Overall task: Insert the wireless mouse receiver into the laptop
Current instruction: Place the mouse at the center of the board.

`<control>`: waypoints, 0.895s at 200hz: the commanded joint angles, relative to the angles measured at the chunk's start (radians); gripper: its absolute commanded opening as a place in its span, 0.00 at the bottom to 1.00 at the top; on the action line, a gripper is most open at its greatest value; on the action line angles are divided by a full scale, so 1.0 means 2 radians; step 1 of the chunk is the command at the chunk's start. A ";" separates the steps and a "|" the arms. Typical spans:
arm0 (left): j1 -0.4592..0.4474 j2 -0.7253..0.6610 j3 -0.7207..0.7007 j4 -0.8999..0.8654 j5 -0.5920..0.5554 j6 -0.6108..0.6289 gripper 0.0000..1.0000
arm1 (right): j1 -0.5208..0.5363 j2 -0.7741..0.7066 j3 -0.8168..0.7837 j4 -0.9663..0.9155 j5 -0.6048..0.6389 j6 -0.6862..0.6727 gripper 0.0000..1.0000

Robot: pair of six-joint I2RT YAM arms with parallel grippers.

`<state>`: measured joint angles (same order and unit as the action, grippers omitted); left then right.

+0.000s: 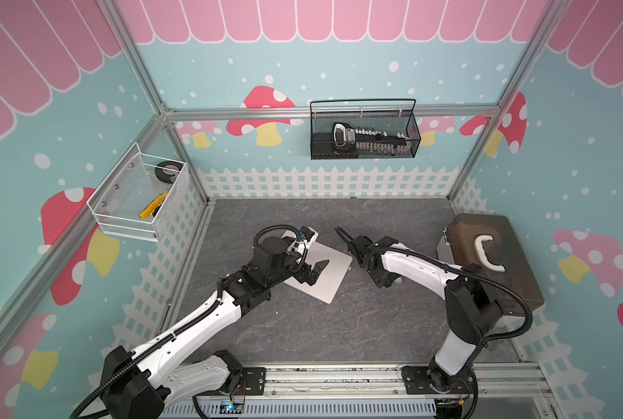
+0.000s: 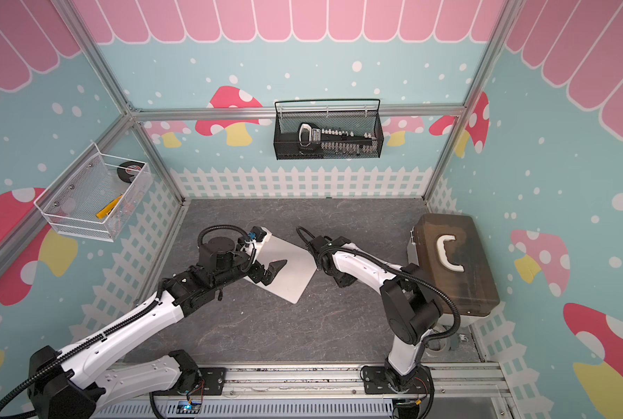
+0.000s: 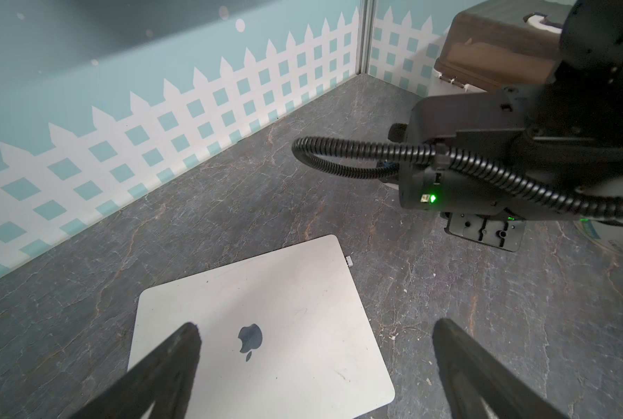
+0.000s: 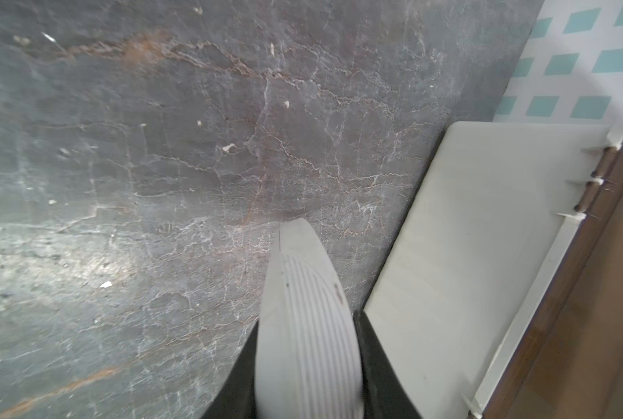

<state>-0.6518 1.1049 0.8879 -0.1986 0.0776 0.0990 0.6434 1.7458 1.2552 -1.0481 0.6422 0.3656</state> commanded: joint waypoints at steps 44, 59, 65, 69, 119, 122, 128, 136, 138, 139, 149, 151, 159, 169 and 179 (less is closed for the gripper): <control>0.006 -0.011 -0.001 -0.008 -0.006 -0.010 0.99 | 0.009 0.017 -0.034 0.035 0.021 0.041 0.31; 0.006 -0.011 -0.001 -0.008 -0.005 -0.010 0.99 | 0.010 0.021 -0.040 0.043 0.017 0.045 0.31; 0.005 -0.011 -0.001 -0.008 -0.005 -0.010 0.99 | 0.011 0.023 -0.041 0.045 0.015 0.046 0.31; 0.006 -0.012 -0.001 -0.008 -0.005 -0.010 0.99 | 0.011 0.025 -0.042 0.047 0.014 0.047 0.31; 0.007 -0.013 -0.001 -0.010 -0.005 -0.007 0.99 | 0.019 0.044 -0.046 0.061 0.007 0.053 0.35; 0.008 -0.013 -0.001 -0.010 -0.005 -0.007 0.99 | 0.019 0.045 -0.046 0.061 0.007 0.053 0.36; 0.007 -0.013 -0.001 -0.010 -0.005 -0.007 0.99 | 0.020 0.047 -0.047 0.062 0.007 0.054 0.37; 0.008 -0.013 0.000 -0.010 -0.005 -0.007 0.99 | 0.022 0.049 -0.047 0.063 0.006 0.054 0.38; 0.008 -0.013 0.000 -0.010 -0.005 -0.007 0.99 | 0.022 0.050 -0.048 0.063 0.007 0.055 0.38; 0.008 -0.013 0.000 -0.010 -0.005 -0.007 0.99 | 0.022 0.050 -0.048 0.064 0.006 0.054 0.38; 0.009 -0.013 0.000 -0.011 -0.006 -0.006 0.99 | 0.023 0.051 -0.049 0.066 0.006 0.054 0.40; 0.009 -0.013 0.000 -0.011 -0.006 -0.006 0.99 | 0.023 0.052 -0.049 0.066 0.006 0.054 0.40; 0.009 -0.013 0.001 -0.012 -0.006 -0.005 0.99 | 0.023 0.052 -0.050 0.067 0.005 0.054 0.42; 0.009 -0.013 0.001 -0.012 -0.006 -0.004 0.99 | 0.024 0.052 -0.052 0.070 0.003 0.054 0.44; 0.009 -0.013 0.001 -0.012 -0.006 -0.003 0.99 | 0.025 0.052 -0.054 0.073 0.000 0.053 0.47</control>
<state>-0.6415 1.1011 0.8879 -0.2039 0.0738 0.0895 0.6830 1.8339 1.1641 -0.9104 0.6487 0.4564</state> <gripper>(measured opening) 0.992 0.446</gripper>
